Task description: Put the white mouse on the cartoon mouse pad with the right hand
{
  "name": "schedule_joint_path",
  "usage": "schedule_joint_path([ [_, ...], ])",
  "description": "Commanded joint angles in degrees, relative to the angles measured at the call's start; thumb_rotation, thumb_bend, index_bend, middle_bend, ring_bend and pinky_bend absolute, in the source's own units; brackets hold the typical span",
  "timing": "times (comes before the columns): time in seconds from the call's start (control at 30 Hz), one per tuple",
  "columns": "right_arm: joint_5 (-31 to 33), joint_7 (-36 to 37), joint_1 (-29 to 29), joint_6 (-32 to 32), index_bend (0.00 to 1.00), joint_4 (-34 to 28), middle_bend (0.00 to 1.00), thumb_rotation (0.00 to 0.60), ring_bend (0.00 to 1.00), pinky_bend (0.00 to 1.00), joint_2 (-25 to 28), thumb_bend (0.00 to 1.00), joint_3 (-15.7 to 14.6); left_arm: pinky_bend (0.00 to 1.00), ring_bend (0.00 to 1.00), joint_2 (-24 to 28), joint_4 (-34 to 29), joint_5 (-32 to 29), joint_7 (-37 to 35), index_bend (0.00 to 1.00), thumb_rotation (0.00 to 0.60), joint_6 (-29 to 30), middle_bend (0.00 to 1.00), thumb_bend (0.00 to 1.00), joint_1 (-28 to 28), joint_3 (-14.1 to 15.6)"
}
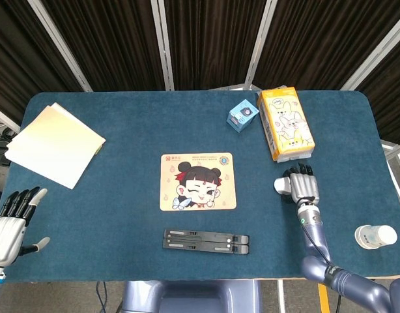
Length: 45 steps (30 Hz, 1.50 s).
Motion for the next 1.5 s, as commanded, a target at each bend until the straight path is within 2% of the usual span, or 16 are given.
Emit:
schedule_joint_path([
  [0.03,-1.6,1.1,-0.1,1.1,0.53,-0.7,0.53,0.6,0.36,0.54,-0.3,0.3,-0.3,0.0,0.0,0.0,0.1,0.2,-0.1,0.0,0.6,0.2,0.0,0.09,0.0,0.0],
  [0.27,-7.7,4.0,-0.1,4.6,0.57,-7.7,0.57,0.6,0.4,0.58,2.3,0.3,0.0,0.0,0.0,-0.3,0.5,0.5,-0.4,0.0,0.6,0.9,0.0,0.09,0.2,-0.1],
  [0.47,-10.9,2.3,1.1,6.6,0.57,-16.5,0.57,0.6,0.4,0.58,5.0,0.3,0.7,0.0,0.0,-0.3,0.5,0.5,-0.4,0.0,0.6,0.9,0.0,0.09,0.2,-0.1],
  [0.6,-11.0,0.0,3.2,6.3,0.57,-19.1,0.57,0.6,0.4,0.58,4.6,0.3,1.4,0.0,0.0,-0.2,0.4,0.5,-0.6,0.0,0.6,0.9,0.0,0.09,0.2,-0.1],
  [0.7,-11.2,-2.2,5.9,4.8,0.57,-18.6,0.57,0.6,0.4,0.58,3.2,0.3,1.8,0.0,0.0,0.0,0.3,0.2,-0.9,0.0,0.6,0.5,0.0,0.09,0.1,-0.1],
  [0.83,-14.3,-2.8,9.5,2.0,0.57,-15.1,0.57,0.6,0.4,0.58,1.3,0.3,1.4,0.0,0.0,0.3,0.1,-0.5,-1.7,0.0,0.6,0.0,0.0,0.09,0.0,-0.2],
  [0.93,-19.4,-3.3,12.8,0.1,0.58,-9.6,0.57,0.6,0.4,0.58,-0.5,0.3,0.1,0.0,0.0,0.5,-0.1,-1.1,-2.0,0.0,0.6,-0.5,0.0,0.09,-0.1,-0.3],
  [1.07,-25.6,0.2,16.6,-2.2,0.58,-2.4,0.57,0.6,0.4,0.58,-3.5,0.3,-1.2,0.0,0.0,0.6,-0.2,-1.4,-2.3,0.0,0.6,-0.7,0.0,0.09,-0.2,-0.3],
  [1.23,-36.9,8.1,22.0,-3.4,0.58,8.3,0.57,0.6,0.4,0.58,-7.7,0.3,-4.8,0.0,0.0,1.1,-0.9,-2.6,-3.3,0.0,0.6,-1.9,0.0,0.09,-0.5,-0.4],
  [1.3,-39.1,11.1,23.4,-3.8,0.58,11.5,0.57,0.6,0.4,0.58,-9.0,0.3,-5.8,0.0,0.0,1.3,-1.1,-2.8,-3.7,0.0,0.6,-2.2,0.0,0.09,-0.5,-0.4],
  [1.4,-43.6,19.3,25.9,-4.0,0.58,18.9,0.57,0.6,0.39,0.57,-11.9,0.3,-8.4,0.0,0.0,1.6,-1.4,-3.2,-4.2,0.0,0.6,-2.6,0.0,0.09,-0.6,-0.4],
  [1.5,-47.1,24.1,27.1,-2.9,0.58,23.0,0.57,0.6,0.39,0.57,-13.4,0.3,-10.8,0.0,0.0,1.8,-1.6,-3.5,-4.6,0.0,0.6,-3.1,0.0,0.09,-0.7,-0.4],
])
